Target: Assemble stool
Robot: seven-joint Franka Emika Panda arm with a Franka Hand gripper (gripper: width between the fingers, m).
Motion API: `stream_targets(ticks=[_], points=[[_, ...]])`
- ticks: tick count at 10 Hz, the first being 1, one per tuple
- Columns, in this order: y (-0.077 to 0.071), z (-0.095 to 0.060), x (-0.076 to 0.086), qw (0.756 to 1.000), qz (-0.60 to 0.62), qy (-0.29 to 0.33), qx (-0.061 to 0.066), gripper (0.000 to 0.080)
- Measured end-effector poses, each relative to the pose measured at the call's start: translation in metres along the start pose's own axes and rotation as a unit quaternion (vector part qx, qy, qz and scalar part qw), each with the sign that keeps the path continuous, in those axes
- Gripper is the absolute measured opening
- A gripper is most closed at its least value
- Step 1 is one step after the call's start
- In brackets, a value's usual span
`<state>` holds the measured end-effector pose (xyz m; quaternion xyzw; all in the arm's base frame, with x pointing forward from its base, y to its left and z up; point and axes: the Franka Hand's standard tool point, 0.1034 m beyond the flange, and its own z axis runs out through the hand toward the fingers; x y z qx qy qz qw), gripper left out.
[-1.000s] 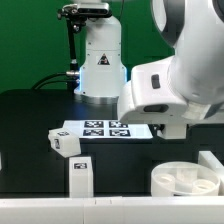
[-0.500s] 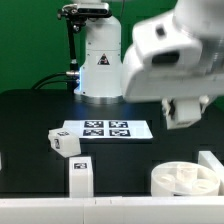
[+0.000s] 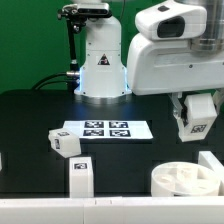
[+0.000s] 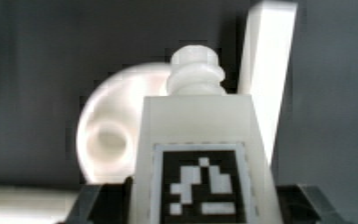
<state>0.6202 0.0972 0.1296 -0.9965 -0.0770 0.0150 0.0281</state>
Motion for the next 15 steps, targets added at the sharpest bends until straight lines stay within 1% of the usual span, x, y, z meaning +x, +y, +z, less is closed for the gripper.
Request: stream_targets(ticks=[1, 2, 3, 4, 5, 6, 7, 8, 9, 10, 11, 12, 13, 15], points=[[-0.003, -0.01, 0.011, 0.998, -0.01, 0.067, -0.007, 0.0335], [-0.008, -0.013, 0.005, 0.992, -0.023, 0.121, -0.016, 0.0335], [-0.007, -0.008, -0.002, 0.991, -0.02, 0.134, -0.016, 0.0335], [-0.005, -0.01, 0.005, 0.983, -0.019, 0.182, -0.019, 0.0335], [-0.004, -0.01, 0.005, 0.975, -0.021, 0.219, -0.021, 0.0335], [0.0, -0.009, 0.007, 0.969, -0.028, 0.244, -0.026, 0.0335], [0.01, -0.008, 0.016, 0.957, -0.028, 0.288, -0.032, 0.0335], [0.005, -0.001, 0.019, 0.953, -0.031, 0.299, -0.032, 0.0335], [0.003, 0.0, 0.017, 0.955, -0.034, 0.293, -0.031, 0.0335], [0.004, 0.0, 0.018, 0.955, -0.033, 0.293, -0.031, 0.0335], [0.004, 0.003, 0.017, 0.956, -0.033, 0.291, -0.031, 0.0335], [0.01, 0.013, 0.014, 0.957, -0.035, 0.285, -0.033, 0.0335], [0.013, 0.018, 0.013, 0.958, -0.033, 0.282, -0.034, 0.0335], [0.009, 0.022, 0.011, 0.958, -0.035, 0.282, -0.033, 0.0335]])
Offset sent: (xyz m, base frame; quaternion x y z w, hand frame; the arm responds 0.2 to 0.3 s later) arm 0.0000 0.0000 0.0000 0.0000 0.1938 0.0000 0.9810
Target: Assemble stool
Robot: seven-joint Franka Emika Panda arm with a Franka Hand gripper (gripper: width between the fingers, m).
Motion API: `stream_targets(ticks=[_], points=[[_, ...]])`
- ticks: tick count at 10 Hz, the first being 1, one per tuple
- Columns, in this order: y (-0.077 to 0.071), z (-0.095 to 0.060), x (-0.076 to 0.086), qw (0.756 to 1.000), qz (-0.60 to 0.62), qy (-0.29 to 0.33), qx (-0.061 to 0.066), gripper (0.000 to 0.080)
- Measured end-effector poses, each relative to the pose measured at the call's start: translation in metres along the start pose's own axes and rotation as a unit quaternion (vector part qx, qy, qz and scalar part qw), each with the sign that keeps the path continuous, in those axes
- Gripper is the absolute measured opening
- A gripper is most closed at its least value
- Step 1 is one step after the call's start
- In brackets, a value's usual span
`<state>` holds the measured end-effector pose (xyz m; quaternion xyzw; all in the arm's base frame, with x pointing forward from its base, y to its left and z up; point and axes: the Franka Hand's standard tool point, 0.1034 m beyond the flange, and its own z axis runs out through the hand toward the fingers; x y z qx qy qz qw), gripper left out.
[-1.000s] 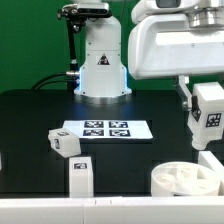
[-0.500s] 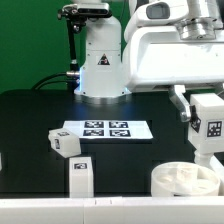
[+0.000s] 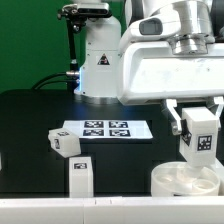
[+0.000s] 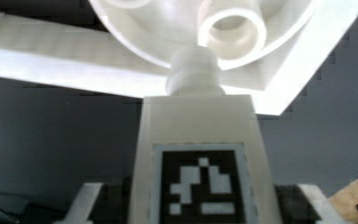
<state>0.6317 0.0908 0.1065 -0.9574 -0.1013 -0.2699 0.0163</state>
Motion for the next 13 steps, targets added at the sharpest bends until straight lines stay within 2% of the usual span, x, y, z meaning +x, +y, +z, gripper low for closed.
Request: stream_targets(ticks=[4, 13], points=[[-0.014, 0.008, -0.005, 1.0, 0.0, -0.006, 0.006, 0.0335], [-0.018, 0.021, -0.018, 1.0, 0.001, 0.001, 0.005, 0.0337]])
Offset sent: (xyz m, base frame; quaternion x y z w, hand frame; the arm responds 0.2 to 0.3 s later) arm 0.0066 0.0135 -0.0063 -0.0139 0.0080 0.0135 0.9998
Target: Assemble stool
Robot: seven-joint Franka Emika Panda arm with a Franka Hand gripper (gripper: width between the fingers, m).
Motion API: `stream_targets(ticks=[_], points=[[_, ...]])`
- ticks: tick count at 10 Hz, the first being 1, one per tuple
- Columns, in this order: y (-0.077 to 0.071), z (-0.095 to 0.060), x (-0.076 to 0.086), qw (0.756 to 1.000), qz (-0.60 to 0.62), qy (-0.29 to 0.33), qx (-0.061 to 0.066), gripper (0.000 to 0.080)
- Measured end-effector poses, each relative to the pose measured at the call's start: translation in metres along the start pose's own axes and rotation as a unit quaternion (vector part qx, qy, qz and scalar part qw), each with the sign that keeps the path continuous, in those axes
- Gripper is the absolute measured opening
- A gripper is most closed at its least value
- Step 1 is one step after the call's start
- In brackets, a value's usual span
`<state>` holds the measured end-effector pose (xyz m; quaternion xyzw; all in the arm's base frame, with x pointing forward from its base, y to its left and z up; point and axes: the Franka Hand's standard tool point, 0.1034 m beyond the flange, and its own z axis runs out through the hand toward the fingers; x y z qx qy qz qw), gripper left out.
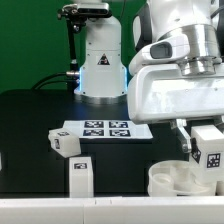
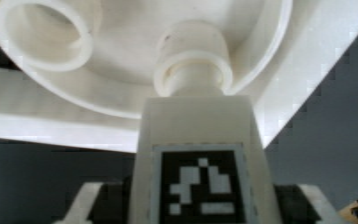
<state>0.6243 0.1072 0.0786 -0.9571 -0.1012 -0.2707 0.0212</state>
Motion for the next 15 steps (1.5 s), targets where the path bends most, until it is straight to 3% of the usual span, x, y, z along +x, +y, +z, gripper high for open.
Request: stream_targets(ticks=[5, 6, 7, 8, 11, 12, 14, 15], points=[[0.002, 0.001, 0.0, 1.0, -0.007, 0.013, -0.003, 0.0337], [0.002, 0.001, 0.0, 1.0, -0.008, 0.013, -0.003, 0.0523], [0.002, 0.001, 0.0, 1.0, -0.008, 0.013, -0.003, 0.0611], [0.002, 0.001, 0.0, 1.0, -0.008, 0.013, -0.003, 0.0639], [0.001, 0.002, -0.001, 1.0, -0.008, 0.01, -0.003, 0.0647], [0.0, 0.003, -0.002, 1.0, -0.007, -0.01, 0.002, 0.0649], [0.002, 0.002, 0.011, 0.997, 0.046, -0.059, 0.009, 0.0649], [-0.003, 0.005, 0.009, 0.992, 0.067, -0.108, 0.016, 0.0649]])
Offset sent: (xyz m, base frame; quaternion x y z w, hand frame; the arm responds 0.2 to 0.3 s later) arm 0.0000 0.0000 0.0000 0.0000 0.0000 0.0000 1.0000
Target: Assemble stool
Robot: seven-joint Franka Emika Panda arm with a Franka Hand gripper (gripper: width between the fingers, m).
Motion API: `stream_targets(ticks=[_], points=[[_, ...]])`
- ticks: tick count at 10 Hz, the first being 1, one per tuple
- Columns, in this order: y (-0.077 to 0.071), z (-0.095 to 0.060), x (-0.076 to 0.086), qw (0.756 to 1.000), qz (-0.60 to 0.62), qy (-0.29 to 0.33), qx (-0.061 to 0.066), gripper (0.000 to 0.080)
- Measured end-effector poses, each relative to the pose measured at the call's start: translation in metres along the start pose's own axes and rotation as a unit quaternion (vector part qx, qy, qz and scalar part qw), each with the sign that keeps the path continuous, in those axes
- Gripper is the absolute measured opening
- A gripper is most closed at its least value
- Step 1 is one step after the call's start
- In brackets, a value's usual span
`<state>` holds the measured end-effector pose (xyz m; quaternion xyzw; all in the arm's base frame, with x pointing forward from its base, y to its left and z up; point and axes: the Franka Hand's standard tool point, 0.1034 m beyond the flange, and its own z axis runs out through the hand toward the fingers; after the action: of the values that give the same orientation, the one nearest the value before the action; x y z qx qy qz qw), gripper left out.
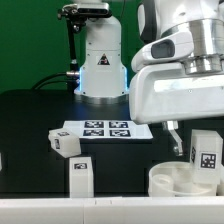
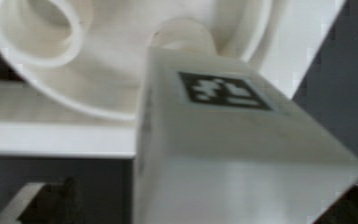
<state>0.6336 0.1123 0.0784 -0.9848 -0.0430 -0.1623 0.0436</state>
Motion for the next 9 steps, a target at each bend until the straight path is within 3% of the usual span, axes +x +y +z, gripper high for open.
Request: stream_targets(ticks=[3, 5, 7, 8, 9], points=[[-0.006, -0.001, -0.006, 0.997, 0.004, -0.08, 0.008, 0.0649], [-0.005, -0.001, -0.002, 0.997, 0.005, -0.078, 0.008, 0.0649], [0.002, -0.008, 0.003, 0.986, 0.122, -0.113, -0.007, 0.0649], [-0.002, -0.008, 0.005, 0.978, 0.18, -0.109, -0.012, 0.0649], [0.002, -0.008, 0.006, 0.978, 0.178, -0.106, -0.007, 0.0649]])
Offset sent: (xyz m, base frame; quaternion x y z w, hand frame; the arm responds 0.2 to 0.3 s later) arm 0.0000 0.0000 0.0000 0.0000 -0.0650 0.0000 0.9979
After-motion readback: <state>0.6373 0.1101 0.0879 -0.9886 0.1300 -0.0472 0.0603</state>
